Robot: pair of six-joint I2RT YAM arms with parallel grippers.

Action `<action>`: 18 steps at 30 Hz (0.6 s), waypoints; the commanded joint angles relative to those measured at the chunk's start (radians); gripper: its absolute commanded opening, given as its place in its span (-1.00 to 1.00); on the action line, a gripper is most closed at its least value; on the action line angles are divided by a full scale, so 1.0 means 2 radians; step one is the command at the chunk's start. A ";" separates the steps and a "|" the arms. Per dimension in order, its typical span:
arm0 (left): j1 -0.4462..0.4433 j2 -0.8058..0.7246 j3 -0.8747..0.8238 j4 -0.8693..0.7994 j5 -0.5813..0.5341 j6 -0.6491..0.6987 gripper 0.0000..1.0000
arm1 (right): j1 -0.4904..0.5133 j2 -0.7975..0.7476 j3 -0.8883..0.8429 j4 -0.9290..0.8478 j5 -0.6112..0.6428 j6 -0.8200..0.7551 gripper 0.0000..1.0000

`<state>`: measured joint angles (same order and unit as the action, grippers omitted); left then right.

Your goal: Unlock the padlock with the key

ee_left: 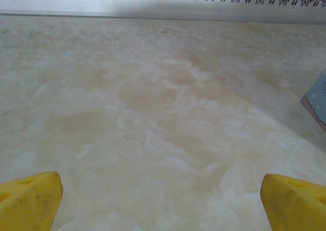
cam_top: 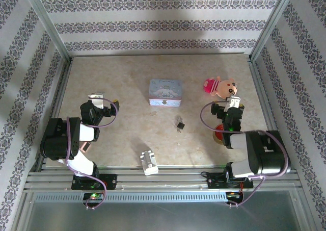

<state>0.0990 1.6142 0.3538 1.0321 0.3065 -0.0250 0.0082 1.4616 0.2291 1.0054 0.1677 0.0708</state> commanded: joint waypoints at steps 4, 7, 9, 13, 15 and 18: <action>-0.004 -0.008 0.001 -0.004 0.004 0.009 0.99 | -0.003 0.023 0.031 0.024 0.000 0.012 0.96; -0.004 -0.008 0.001 -0.005 0.004 0.009 0.99 | -0.003 0.037 0.049 0.013 -0.036 0.002 0.96; -0.005 -0.008 0.001 -0.005 0.004 0.009 0.99 | -0.003 0.033 0.075 -0.031 -0.098 -0.020 0.97; -0.005 -0.008 0.002 -0.006 0.006 0.011 0.99 | -0.014 0.035 0.071 -0.022 -0.141 -0.017 0.96; -0.005 -0.008 0.002 -0.006 0.006 0.011 0.99 | -0.014 0.034 0.071 -0.023 -0.141 -0.018 0.97; -0.005 -0.007 0.002 -0.006 0.006 0.010 0.99 | -0.014 0.034 0.072 -0.025 -0.132 -0.017 0.97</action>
<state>0.0990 1.6142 0.3538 1.0317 0.3065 -0.0250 -0.0113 1.5284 0.3668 0.9562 -0.0547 0.0479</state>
